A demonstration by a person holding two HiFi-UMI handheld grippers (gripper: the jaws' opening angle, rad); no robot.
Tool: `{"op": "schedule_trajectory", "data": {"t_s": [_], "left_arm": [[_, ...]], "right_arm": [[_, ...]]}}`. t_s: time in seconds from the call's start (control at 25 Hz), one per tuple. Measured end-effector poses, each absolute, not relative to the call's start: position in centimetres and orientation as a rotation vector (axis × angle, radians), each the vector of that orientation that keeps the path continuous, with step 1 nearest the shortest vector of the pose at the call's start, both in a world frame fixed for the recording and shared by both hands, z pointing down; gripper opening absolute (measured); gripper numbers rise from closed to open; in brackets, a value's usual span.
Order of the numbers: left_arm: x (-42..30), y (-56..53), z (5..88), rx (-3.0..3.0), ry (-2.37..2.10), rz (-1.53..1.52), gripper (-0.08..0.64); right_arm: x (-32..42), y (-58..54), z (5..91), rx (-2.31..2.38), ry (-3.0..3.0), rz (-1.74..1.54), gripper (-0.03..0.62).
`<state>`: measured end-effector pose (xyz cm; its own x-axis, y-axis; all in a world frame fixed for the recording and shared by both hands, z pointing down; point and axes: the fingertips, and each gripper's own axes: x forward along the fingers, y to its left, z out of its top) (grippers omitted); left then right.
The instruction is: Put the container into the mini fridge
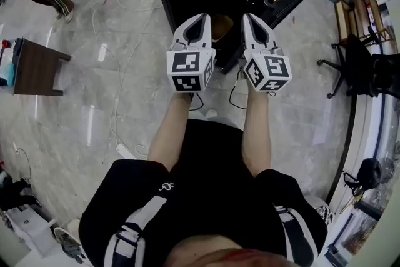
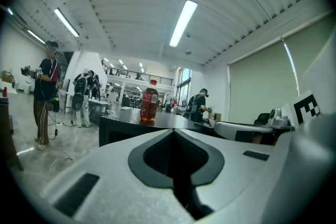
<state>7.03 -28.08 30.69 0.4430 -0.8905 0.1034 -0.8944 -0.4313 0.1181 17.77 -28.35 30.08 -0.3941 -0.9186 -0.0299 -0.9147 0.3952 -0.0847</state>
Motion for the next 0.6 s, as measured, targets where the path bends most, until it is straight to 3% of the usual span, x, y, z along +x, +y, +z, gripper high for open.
{"op": "schedule_trajectory", "data": {"t_s": [0.6], "left_arm": [[7.8,-26.3,29.6,2.532,-1.627,-0.012,0.006]], "right_arm": [[19.0,-27.5,29.7,-1.705,2.614,-0.029,0.012]]}}
